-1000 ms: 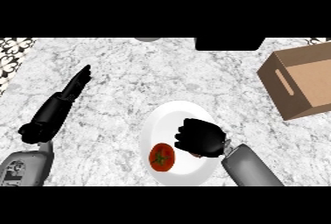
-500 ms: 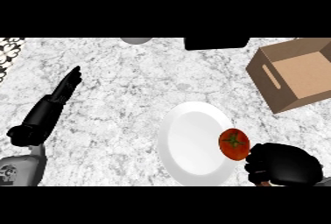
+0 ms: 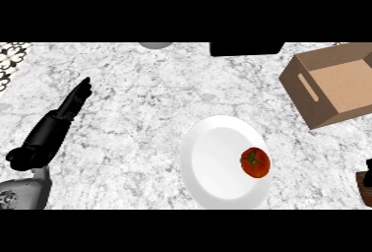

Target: Pick the cupcake from the plate and place it in the cardboard box

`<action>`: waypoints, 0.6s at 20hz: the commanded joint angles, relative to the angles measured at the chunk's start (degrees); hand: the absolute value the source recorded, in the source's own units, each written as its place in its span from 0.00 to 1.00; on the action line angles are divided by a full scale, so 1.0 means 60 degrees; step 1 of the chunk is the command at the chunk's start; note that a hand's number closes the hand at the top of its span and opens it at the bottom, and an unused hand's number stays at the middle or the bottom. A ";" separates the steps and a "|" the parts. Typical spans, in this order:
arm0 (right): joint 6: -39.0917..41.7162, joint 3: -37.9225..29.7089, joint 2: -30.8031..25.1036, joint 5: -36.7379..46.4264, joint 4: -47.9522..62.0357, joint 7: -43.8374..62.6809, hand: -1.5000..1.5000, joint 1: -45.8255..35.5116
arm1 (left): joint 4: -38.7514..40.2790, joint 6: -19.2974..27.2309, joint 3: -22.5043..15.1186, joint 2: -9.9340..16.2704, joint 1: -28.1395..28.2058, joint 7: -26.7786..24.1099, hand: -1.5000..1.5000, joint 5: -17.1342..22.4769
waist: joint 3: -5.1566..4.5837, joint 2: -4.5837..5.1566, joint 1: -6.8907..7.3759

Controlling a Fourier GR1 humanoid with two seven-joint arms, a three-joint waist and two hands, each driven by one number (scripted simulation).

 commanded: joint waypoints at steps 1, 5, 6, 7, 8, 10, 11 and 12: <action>0.1969 -0.1562 -0.0948 -0.2722 0.0882 -0.1414 1.00 0.0013 | -0.0024 0.0035 -0.0169 -0.0031 -0.0099 -0.0096 0.50 -0.0207 | -0.0007 0.0053 0.0138; 0.2878 -0.2050 -0.1691 -0.4122 0.2370 0.0101 1.00 -0.1030 | 0.0304 -0.0255 -0.0228 -0.0073 -0.0229 -0.0255 0.50 -0.0022 | -0.0014 0.0166 0.0658; 0.2896 -0.1743 -0.1640 -0.4062 0.2541 0.0696 1.00 -0.1477 | 0.0216 -0.0021 -0.0498 -0.0404 -0.0347 -0.0145 0.50 -0.0210 | -0.0012 0.0155 0.0709; 0.3271 -0.1898 -0.1851 -0.4476 0.2810 0.0458 1.00 -0.1463 | -0.0055 -0.0075 -0.0487 -0.0314 -0.0228 0.0045 0.50 -0.0201 | -0.0007 0.0132 0.0708; 0.3107 -0.1521 -0.1694 -0.4269 0.3339 0.0856 1.00 -0.2057 | 0.0093 -0.0321 -0.0484 -0.0198 -0.0479 0.0134 0.50 -0.0101 | -0.0004 0.0165 0.0812; 0.3704 -0.1604 -0.2256 -0.4686 0.4184 0.1191 1.00 -0.2849 | 0.0402 -0.0253 -0.0497 -0.0324 -0.0963 0.0171 0.50 -0.0113 | -0.0003 0.0217 0.0915; 0.3737 -0.1292 -0.2194 -0.4596 0.4231 0.1541 1.00 -0.3253 | 0.0574 -0.0536 -0.0272 -0.0095 -0.1246 0.0200 0.50 0.0123 | -0.0007 0.0203 0.0893; 0.3901 -0.1358 -0.2396 -0.4521 0.4899 0.1287 1.00 -0.3520 | 0.0253 -0.0072 -0.0665 -0.0488 -0.0834 0.0251 0.50 -0.0334 | -0.0003 0.0182 0.0898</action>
